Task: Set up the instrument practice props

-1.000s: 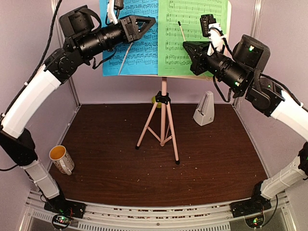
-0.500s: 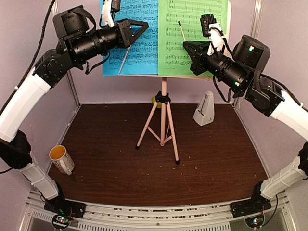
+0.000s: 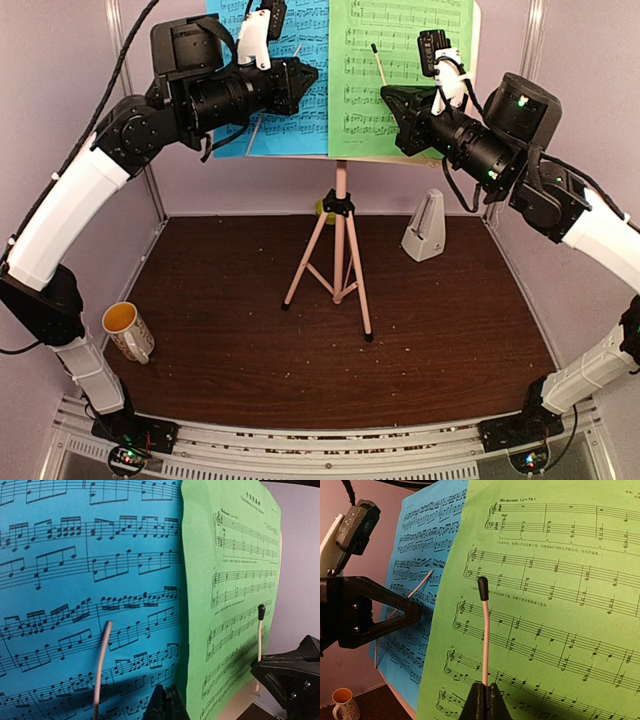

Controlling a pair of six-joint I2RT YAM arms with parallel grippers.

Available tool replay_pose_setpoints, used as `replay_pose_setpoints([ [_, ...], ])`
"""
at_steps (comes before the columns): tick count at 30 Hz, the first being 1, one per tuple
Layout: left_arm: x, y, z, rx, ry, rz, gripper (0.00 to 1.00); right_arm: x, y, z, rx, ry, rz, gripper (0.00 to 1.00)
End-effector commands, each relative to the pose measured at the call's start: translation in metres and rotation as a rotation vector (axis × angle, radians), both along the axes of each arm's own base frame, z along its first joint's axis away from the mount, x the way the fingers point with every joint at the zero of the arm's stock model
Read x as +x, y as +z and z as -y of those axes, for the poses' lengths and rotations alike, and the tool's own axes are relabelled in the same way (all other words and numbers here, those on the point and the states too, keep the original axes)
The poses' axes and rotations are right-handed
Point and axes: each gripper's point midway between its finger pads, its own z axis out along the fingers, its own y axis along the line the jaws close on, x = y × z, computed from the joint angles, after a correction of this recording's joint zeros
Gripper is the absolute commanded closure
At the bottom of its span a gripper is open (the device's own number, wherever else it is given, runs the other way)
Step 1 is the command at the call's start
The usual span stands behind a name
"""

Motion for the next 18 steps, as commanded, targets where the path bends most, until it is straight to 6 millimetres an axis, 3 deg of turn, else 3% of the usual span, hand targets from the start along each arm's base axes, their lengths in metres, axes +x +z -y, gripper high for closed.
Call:
replay_pose_setpoints([
  [1, 0.003, 0.014, -0.008, -0.008, 0.065, 0.037, 1.00, -0.007, 0.011, 0.011, 0.032, 0.008, 0.019, 1.00],
  [18, 0.007, 0.006, 0.015, -0.002, 0.021, 0.030, 1.00, -0.008, 0.011, 0.010, 0.029, 0.012, 0.022, 1.00],
])
